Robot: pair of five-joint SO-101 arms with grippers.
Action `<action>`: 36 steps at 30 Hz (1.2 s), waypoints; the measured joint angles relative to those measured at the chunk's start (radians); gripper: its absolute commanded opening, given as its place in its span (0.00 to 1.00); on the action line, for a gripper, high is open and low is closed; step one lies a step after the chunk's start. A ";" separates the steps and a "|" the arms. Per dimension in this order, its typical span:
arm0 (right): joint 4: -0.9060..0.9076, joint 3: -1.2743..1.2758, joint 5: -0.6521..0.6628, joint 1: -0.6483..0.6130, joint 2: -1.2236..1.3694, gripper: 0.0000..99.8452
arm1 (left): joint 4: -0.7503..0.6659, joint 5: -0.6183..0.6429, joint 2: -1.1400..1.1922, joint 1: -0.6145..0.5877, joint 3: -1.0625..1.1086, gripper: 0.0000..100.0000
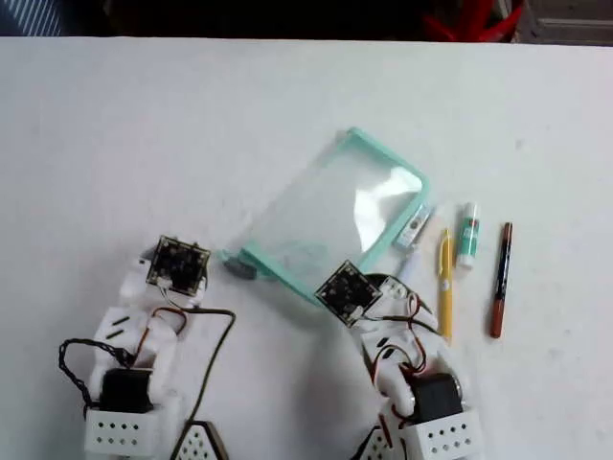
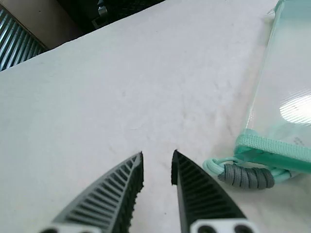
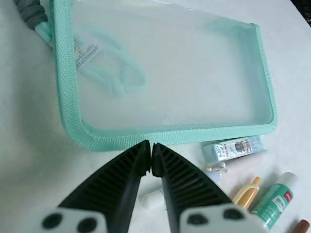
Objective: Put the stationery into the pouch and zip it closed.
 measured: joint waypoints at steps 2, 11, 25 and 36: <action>0.000 0.000 0.000 0.000 0.000 0.02 | 0.000 0.000 0.000 0.000 0.000 0.12; 0.000 0.000 0.000 0.000 0.000 0.02 | 0.000 0.000 0.000 0.000 0.000 0.12; 0.000 0.000 0.003 0.000 0.000 0.02 | 0.000 0.000 0.000 0.000 0.000 0.12; 0.012 -0.095 -0.011 -0.034 0.000 0.13 | 0.000 0.000 0.000 0.000 0.000 0.12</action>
